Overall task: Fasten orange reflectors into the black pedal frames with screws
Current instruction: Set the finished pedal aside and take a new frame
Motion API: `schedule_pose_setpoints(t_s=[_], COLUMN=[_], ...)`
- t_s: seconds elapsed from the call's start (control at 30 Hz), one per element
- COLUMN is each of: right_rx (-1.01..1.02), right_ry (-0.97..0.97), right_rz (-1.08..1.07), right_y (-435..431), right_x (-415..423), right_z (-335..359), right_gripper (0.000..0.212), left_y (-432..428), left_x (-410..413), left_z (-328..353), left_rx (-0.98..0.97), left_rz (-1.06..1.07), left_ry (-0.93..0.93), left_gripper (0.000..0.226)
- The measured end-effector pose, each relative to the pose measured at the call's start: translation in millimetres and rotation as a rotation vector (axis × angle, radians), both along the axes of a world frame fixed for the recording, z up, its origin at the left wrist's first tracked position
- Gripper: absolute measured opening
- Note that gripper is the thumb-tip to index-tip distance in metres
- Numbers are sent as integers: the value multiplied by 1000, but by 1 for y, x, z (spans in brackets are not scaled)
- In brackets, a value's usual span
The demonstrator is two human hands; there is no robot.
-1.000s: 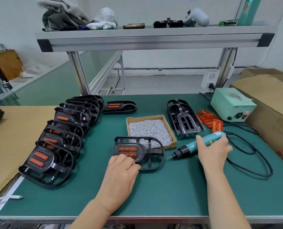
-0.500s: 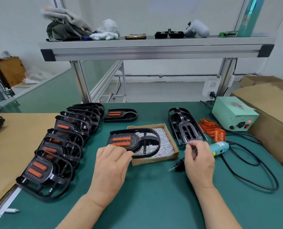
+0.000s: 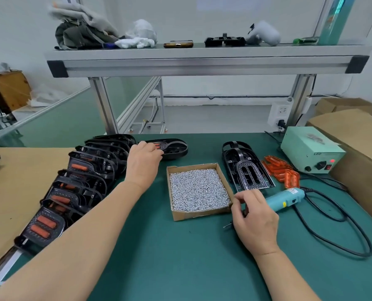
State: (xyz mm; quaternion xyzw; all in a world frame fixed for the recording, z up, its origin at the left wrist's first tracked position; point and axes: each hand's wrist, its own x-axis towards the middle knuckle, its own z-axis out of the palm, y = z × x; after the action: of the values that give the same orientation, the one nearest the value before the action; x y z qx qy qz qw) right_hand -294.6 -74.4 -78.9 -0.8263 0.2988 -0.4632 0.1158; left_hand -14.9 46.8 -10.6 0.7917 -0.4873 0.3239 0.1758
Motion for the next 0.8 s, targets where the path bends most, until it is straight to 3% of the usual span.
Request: schedule_pose_setpoints(t_s=[0.13, 0.63, 0.8], right_rx=[-17, 43, 60], right_ry=[1, 2, -6], right_rz=[28, 47, 41], right_y=[-1, -5, -5], right_x=[2, 4, 4], right_z=[-1, 0, -2], right_gripper=[13, 6, 6], left_y=[-11, -33, -26], left_x=[23, 54, 51], left_z=[-11, -49, -59], left_rx=[97, 367, 378], left_rz=[57, 250, 246], left_ry=[31, 143, 152], left_gripper=[8, 27, 35])
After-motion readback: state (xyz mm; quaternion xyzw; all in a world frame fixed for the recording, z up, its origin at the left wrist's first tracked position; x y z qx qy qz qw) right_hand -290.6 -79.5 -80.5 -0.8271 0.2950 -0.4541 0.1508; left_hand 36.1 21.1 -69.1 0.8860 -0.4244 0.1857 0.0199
